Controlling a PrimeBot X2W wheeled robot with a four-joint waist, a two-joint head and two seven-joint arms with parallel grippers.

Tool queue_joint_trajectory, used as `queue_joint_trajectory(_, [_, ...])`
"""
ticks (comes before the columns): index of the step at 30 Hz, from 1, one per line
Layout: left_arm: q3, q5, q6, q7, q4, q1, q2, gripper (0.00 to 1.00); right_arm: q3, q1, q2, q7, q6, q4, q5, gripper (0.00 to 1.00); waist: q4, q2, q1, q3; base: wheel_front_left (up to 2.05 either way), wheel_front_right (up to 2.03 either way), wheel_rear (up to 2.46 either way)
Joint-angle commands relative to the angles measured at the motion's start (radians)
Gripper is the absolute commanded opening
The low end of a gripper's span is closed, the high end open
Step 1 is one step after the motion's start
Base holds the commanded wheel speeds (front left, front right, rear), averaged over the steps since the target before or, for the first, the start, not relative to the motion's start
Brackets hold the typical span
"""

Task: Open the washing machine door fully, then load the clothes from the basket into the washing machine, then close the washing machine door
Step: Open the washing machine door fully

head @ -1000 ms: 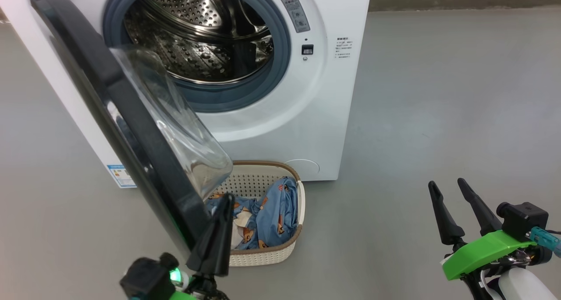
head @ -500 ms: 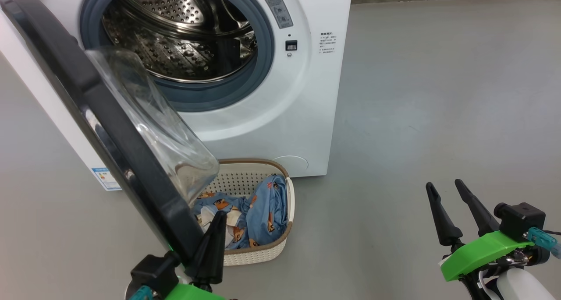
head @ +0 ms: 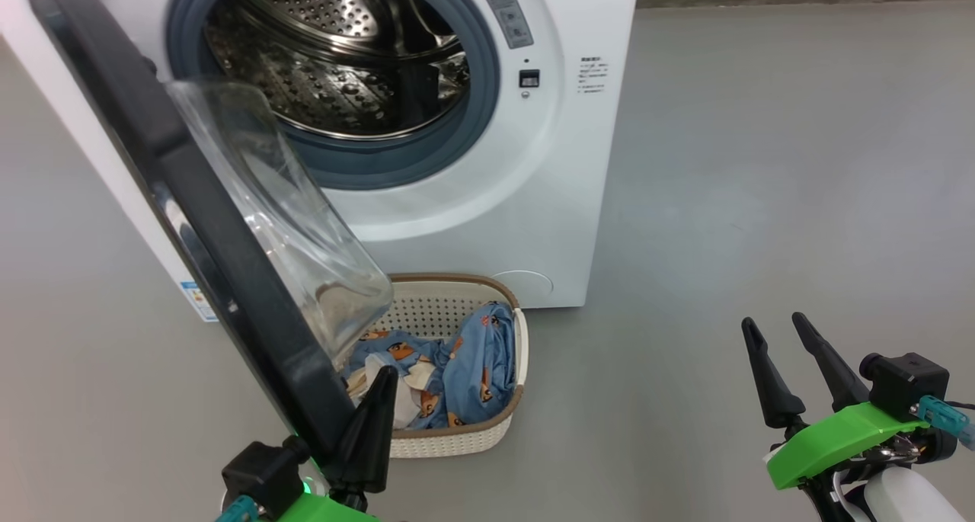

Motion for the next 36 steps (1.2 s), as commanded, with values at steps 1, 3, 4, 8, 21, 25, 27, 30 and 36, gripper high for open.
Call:
queue_joint_trajectory(1, [0.053, -0.01, 0.015, -0.019, -0.023, -0.035, 0.018, 0.0, 0.015, -0.023, -0.009, -0.012, 0.005, -0.017, 0.016, 1.0, 0.014, -0.0001, 0.0, -0.004, 0.0, 0.0, 0.0])
queue_joint_trajectory(3, [0.053, -0.01, 0.018, -0.019, -0.028, -0.03, 0.021, 0.0, 0.018, -0.022, -0.01, -0.012, 0.005, -0.012, 0.018, 1.0, 0.029, -0.0001, 0.0, -0.006, 0.0, 0.0, 0.0])
queue_joint_trajectory(4, [0.053, -0.01, 0.019, -0.018, -0.03, -0.027, 0.023, 0.0, 0.019, -0.022, -0.01, -0.012, 0.005, -0.011, 0.019, 1.0, 0.037, -0.0001, 0.0, -0.008, 0.0, 0.0, 0.0])
queue_joint_trajectory(8, [0.052, -0.012, 0.027, -0.01, -0.037, -0.014, 0.03, 0.0, 0.025, -0.019, -0.007, -0.012, 0.005, -0.006, 0.023, 1.0, 0.069, -0.0001, 0.0, -0.015, 0.0, 0.0, 0.0])
queue_joint_trajectory(21, [0.067, -0.025, 0.061, 0.03, -0.061, 0.019, 0.056, 0.0, 0.03, -0.01, 0.002, -0.012, 0.005, 0.01, 0.03, 1.0, 0.18, -0.0001, 0.0, -0.031, 0.0, 0.0, 0.0])
queue_joint_trajectory(25, [0.079, -0.032, 0.073, 0.04, -0.061, 0.021, 0.064, 0.0, 0.031, -0.008, 0.005, -0.012, 0.005, 0.01, 0.03, 1.0, 0.203, -0.0001, 0.0, -0.033, 0.0, 0.0, 0.0])
queue_joint_trajectory(27, [0.087, -0.036, 0.08, 0.048, -0.061, 0.021, 0.071, 0.0, 0.03, -0.007, 0.008, -0.012, 0.005, 0.01, 0.029, 1.0, 0.218, -0.0001, 0.0, -0.034, 0.0, 0.0, 0.0])
queue_joint_trajectory(30, [0.1, -0.043, 0.088, 0.059, -0.059, 0.02, 0.084, 0.0, 0.029, -0.005, 0.011, -0.012, 0.005, 0.009, 0.028, 1.0, 0.237, -0.0001, 0.0, -0.034, 0.0, 0.0, 0.0])
queue_joint_trajectory(36, [0.132, -0.05, 0.108, 0.074, -0.059, 0.01, 0.115, 0.0, 0.021, -0.004, 0.018, -0.012, 0.005, 0.004, 0.025, 1.0, 0.268, -0.0001, 0.0, -0.029, 0.0, 0.0, 0.0])
